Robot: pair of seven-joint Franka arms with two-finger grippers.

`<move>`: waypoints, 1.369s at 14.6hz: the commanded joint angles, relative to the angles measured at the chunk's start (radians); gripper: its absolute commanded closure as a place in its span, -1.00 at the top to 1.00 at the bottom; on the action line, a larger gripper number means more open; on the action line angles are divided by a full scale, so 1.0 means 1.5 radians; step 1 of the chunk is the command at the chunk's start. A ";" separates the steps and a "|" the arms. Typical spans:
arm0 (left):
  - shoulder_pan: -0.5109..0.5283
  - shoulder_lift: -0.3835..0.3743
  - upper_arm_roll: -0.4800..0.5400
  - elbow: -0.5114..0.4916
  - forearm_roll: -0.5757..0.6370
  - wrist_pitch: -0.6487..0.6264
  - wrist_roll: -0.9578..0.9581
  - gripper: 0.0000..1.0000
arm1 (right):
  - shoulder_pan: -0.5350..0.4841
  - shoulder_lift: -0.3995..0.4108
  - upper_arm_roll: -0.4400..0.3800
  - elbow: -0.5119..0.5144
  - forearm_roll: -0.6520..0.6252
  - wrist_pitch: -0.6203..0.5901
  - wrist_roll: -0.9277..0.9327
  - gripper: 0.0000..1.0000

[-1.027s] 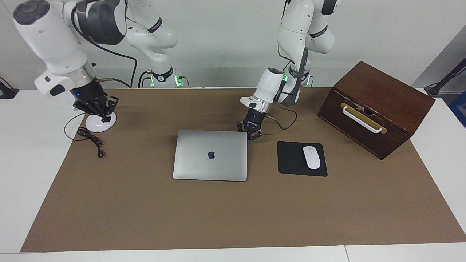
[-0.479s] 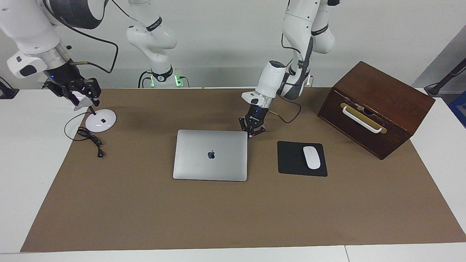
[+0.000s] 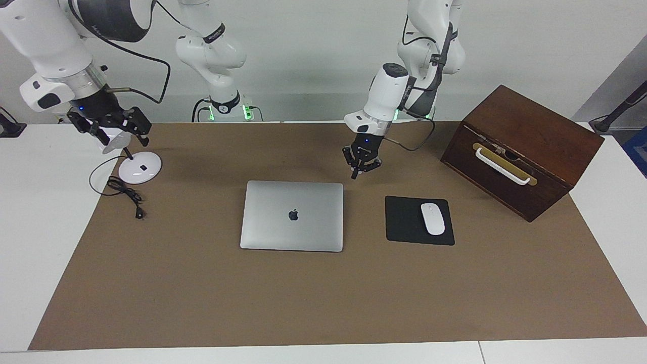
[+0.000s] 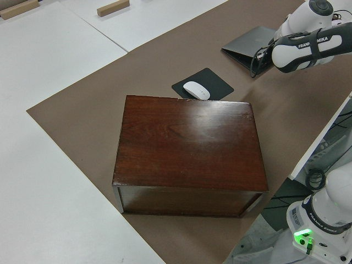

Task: Close laptop with both arms

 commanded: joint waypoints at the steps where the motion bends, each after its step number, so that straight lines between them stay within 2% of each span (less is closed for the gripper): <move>1: 0.042 -0.063 0.001 0.039 0.009 -0.171 0.018 -1.00 | 0.000 -0.023 0.003 -0.030 0.004 0.009 0.010 1.00; 4: 0.100 -0.087 0.002 0.130 0.009 -0.360 0.058 -1.00 | 0.002 -0.028 0.004 -0.038 0.004 0.013 0.012 1.00; 7: 0.165 -0.090 0.002 0.216 0.010 -0.501 0.103 -1.00 | 0.017 -0.028 0.003 -0.039 0.004 0.013 0.012 1.00; 12: 0.269 -0.088 0.001 0.310 0.040 -0.596 0.115 -1.00 | 0.017 -0.028 0.003 -0.039 0.004 0.013 0.011 1.00; 13: 0.283 -0.084 0.001 0.325 0.048 -0.604 0.111 -0.17 | 0.017 -0.028 0.003 -0.039 0.004 0.013 0.011 1.00; 14: 0.305 -0.082 0.001 0.335 0.051 -0.605 0.110 0.58 | 0.017 -0.028 0.003 -0.039 0.004 0.013 0.011 1.00; 15: 0.332 -0.080 0.001 0.346 0.051 -0.605 0.109 1.00 | 0.017 -0.028 0.003 -0.039 0.004 0.013 0.011 1.00; 20: 0.381 -0.030 0.001 0.441 0.050 -0.615 0.107 1.00 | 0.017 -0.028 0.003 -0.039 0.004 0.013 0.011 1.00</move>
